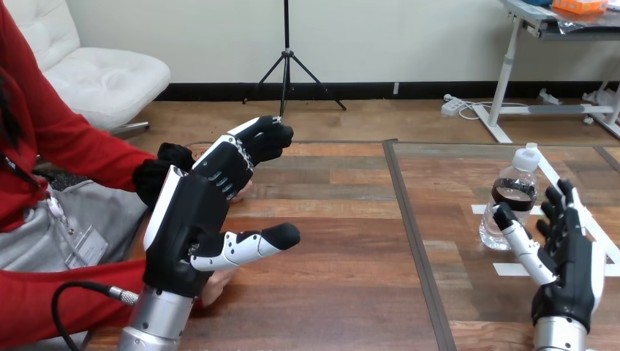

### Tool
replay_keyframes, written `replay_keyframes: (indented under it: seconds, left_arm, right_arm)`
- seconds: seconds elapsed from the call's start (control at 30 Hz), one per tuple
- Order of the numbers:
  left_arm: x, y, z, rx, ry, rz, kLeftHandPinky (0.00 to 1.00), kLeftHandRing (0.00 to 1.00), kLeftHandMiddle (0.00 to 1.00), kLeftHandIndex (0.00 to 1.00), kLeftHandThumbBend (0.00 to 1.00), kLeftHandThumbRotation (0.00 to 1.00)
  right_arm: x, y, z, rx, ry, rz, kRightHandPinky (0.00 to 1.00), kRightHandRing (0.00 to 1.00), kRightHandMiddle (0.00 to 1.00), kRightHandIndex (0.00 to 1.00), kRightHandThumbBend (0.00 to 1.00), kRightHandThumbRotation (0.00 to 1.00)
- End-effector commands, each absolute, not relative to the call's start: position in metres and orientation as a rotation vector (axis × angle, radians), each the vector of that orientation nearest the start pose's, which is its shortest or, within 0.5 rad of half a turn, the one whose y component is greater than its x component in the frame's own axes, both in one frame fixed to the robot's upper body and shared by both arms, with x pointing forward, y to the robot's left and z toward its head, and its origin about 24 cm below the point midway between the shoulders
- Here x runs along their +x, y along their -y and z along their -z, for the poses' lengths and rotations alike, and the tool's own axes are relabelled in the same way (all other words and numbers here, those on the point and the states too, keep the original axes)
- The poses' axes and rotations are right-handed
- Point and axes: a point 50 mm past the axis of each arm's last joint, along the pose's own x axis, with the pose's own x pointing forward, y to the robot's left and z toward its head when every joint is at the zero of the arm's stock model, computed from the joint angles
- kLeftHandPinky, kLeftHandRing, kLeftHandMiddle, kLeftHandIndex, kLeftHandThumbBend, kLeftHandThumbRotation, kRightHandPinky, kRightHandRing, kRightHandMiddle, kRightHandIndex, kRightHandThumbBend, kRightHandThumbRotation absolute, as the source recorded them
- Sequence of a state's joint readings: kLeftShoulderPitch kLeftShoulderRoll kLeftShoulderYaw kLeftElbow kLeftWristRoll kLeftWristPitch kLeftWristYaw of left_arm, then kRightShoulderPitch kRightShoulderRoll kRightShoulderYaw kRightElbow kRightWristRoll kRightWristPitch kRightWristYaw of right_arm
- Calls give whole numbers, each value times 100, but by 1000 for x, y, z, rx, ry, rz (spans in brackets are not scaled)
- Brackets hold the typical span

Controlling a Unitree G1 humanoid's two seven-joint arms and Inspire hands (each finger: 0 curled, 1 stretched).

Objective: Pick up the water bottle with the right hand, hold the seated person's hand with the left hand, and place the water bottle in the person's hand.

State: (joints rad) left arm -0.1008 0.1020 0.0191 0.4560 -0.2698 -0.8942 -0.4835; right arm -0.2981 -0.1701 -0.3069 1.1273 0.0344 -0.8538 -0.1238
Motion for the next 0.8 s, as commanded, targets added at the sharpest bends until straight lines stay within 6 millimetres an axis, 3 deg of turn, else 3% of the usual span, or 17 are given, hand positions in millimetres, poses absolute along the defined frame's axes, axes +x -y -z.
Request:
replay_keyframes:
  seconds: [0.0,0.77]
  left_arm:
    - [248,-164,-63,1,639,325,81,80,79,79,100,38]
    - [248,-163,-62,2,651,332,81,80,79,79,100,38]
  right_arm:
    - [276,245,7,-95,130,375,93,95,94,95,100,49]
    - [286,245,10,-151,34,374,89,93,94,96,100,54]
